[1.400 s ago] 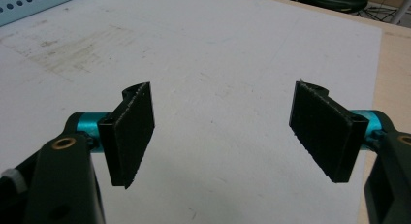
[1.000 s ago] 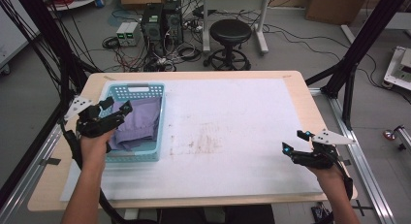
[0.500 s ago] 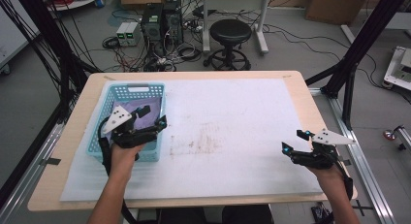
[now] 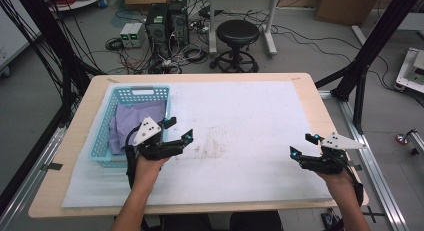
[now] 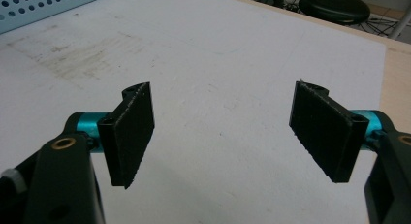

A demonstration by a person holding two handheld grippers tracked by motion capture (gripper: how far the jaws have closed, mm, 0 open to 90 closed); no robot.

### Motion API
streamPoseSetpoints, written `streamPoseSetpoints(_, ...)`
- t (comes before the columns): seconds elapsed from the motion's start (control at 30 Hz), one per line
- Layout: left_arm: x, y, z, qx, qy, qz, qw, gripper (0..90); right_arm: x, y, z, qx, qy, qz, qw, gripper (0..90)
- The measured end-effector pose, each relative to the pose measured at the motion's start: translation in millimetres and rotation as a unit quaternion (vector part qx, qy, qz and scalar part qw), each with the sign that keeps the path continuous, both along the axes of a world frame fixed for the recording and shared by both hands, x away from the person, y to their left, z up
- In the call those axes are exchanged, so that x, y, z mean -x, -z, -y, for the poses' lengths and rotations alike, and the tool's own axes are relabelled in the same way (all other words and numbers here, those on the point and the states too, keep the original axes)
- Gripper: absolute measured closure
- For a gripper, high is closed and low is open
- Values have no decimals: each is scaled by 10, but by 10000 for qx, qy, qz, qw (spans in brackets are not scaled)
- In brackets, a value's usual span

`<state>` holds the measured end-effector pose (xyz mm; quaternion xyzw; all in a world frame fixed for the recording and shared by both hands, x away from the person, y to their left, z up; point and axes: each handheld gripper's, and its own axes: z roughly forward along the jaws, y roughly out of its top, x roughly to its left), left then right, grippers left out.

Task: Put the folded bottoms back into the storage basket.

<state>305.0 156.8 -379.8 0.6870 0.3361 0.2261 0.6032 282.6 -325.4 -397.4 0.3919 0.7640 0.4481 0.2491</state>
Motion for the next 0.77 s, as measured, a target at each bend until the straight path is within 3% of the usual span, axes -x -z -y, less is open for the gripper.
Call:
streamPoseSetpoints(0.2,16,67,175,18,105,-6,9999,258,-3,3,-18,-1,-12,7,10000,244)
streamPoseSetpoints(0.43,0,146,372,-117,261,-69,9996,258,2,-1,-13,-30,2,25,10000,245)
streamPoseSetpoints(0.77,-18,164,395,-100,253,-136,9995,258,3,6,-5,-70,22,58,10000,245)
